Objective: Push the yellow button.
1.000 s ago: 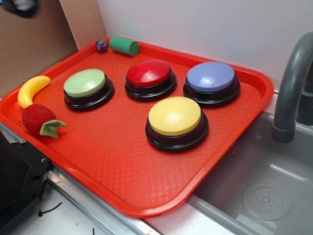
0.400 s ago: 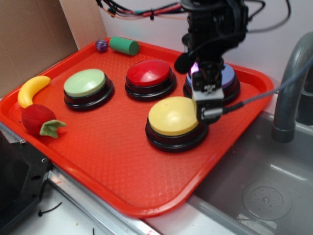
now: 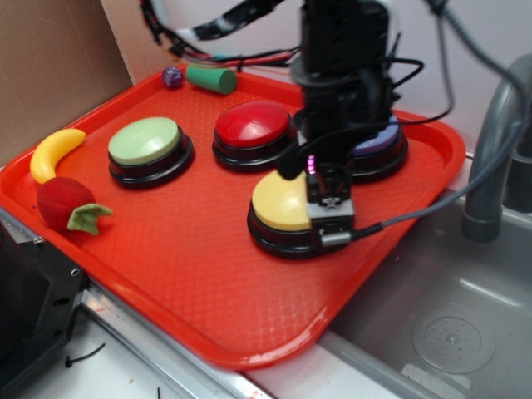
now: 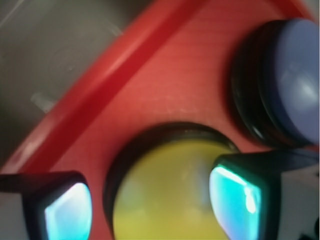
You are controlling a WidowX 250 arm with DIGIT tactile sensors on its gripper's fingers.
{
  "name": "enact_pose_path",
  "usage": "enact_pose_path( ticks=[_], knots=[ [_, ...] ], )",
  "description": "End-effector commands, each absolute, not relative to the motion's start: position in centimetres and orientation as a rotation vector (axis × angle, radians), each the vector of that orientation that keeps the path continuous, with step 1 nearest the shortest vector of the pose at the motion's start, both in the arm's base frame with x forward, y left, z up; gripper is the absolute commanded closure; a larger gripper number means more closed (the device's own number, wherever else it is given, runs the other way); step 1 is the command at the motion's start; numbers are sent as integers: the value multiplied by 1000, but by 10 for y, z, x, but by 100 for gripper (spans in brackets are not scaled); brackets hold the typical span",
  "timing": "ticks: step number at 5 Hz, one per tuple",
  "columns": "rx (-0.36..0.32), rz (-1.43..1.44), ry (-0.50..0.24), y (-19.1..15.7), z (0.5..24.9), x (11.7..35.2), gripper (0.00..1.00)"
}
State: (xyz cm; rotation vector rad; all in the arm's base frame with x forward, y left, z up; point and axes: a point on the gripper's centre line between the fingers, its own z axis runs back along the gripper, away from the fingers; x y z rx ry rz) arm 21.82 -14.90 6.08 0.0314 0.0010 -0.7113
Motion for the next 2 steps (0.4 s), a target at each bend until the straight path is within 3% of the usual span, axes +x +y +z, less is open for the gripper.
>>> enact_pose_path(
  ticks=[1, 2],
  knots=[
    [24, -617, -114, -134, 96, 214, 0],
    [23, -613, -104, -133, 93, 225, 0]
  ],
)
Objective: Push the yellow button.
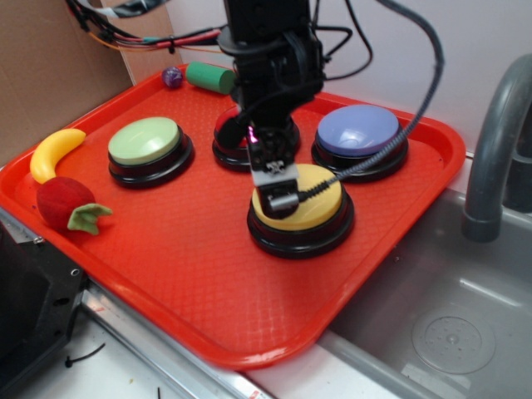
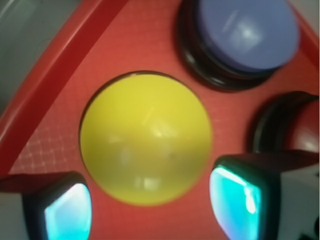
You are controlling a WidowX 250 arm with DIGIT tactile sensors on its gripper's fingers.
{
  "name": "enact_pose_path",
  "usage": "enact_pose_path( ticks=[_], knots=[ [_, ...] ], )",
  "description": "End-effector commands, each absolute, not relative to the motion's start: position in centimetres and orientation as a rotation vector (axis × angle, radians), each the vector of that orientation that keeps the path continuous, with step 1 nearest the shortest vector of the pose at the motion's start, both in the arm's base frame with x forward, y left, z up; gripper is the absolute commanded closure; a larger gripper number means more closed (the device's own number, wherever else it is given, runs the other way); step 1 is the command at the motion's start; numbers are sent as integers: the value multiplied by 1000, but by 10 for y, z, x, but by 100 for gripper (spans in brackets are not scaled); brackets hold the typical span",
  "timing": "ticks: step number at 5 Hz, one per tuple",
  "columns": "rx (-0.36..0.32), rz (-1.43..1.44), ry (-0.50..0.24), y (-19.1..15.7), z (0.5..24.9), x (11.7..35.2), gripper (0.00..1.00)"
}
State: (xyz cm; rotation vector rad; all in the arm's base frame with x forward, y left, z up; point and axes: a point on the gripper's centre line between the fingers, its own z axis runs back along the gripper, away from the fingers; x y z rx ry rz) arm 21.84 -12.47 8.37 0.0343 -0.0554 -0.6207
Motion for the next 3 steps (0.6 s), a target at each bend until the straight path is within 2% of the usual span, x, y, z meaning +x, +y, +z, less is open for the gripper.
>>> enact_pose_path(
  ticks=[1, 2, 3],
  knots=[
    [18, -620, -52, -137, 71, 231, 0],
    [65, -570, 18, -140, 44, 231, 0],
    [57, -542, 21, -138, 45, 228, 0]
  ],
)
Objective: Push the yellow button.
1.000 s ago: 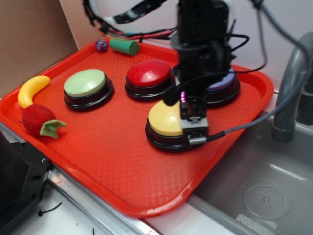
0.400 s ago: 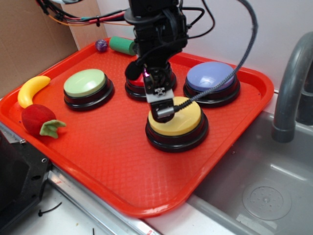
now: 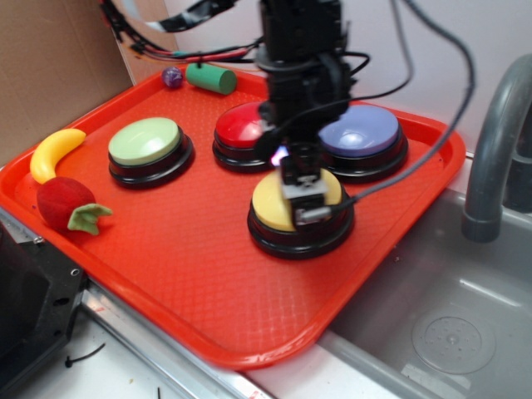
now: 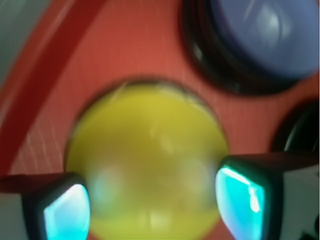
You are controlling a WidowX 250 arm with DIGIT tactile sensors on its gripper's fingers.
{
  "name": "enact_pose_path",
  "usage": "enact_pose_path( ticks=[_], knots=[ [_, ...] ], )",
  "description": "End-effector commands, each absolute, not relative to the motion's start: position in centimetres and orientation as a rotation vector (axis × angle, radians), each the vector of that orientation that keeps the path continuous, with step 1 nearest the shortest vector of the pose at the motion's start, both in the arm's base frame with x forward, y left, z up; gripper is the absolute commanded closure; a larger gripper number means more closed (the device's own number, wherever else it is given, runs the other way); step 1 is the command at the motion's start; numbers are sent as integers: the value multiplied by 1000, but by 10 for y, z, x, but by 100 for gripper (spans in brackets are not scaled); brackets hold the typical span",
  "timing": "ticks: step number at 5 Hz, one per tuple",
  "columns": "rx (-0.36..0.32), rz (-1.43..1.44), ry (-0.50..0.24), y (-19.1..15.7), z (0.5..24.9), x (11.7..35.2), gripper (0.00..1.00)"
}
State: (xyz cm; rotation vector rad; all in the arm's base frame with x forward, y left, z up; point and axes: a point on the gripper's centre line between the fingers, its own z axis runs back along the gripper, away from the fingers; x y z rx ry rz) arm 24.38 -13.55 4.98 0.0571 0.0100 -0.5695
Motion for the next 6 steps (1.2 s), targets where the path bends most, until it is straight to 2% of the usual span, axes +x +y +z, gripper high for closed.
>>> enact_pose_path(
  ticks=[1, 2, 3, 4, 5, 6],
  knots=[
    [73, -504, 33, -132, 56, 228, 0],
    [45, -472, 19, -126, 73, 231, 0],
    [79, -522, 73, -126, 94, 231, 0],
    [70, -417, 10, -125, 104, 226, 0],
    [16, -409, -10, -121, 110, 224, 0],
    [-10, -398, -24, -118, 119, 222, 0]
  ],
)
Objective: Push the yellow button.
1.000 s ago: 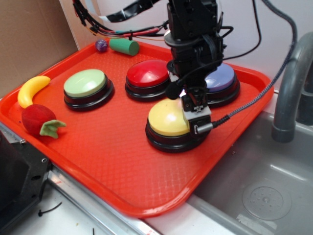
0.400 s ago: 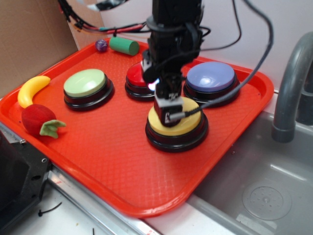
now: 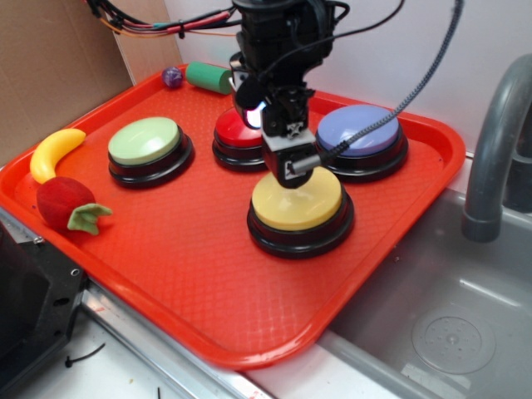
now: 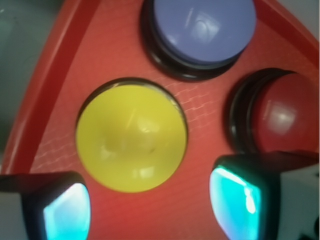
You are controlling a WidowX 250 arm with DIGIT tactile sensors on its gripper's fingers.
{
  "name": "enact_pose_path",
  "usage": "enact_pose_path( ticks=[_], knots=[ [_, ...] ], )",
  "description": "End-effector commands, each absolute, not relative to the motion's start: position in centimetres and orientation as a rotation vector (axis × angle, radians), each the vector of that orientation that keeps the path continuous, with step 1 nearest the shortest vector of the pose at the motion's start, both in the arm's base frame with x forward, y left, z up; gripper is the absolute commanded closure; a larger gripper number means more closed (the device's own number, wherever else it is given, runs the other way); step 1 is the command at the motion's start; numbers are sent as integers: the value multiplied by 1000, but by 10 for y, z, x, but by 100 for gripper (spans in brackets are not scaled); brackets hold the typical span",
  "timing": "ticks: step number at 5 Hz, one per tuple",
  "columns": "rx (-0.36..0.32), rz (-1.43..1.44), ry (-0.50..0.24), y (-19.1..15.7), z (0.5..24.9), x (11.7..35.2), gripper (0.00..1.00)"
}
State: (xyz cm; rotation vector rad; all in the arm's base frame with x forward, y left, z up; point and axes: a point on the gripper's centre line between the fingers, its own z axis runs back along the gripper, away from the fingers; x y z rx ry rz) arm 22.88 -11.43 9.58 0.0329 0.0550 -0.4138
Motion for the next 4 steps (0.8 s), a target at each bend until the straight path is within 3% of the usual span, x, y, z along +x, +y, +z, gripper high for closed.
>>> enact_pose_path(
  ticks=[1, 4],
  knots=[
    [-17, -388, -27, -116, 127, 221, 0],
    [-38, -368, -11, -113, 139, 219, 0]
  ],
)
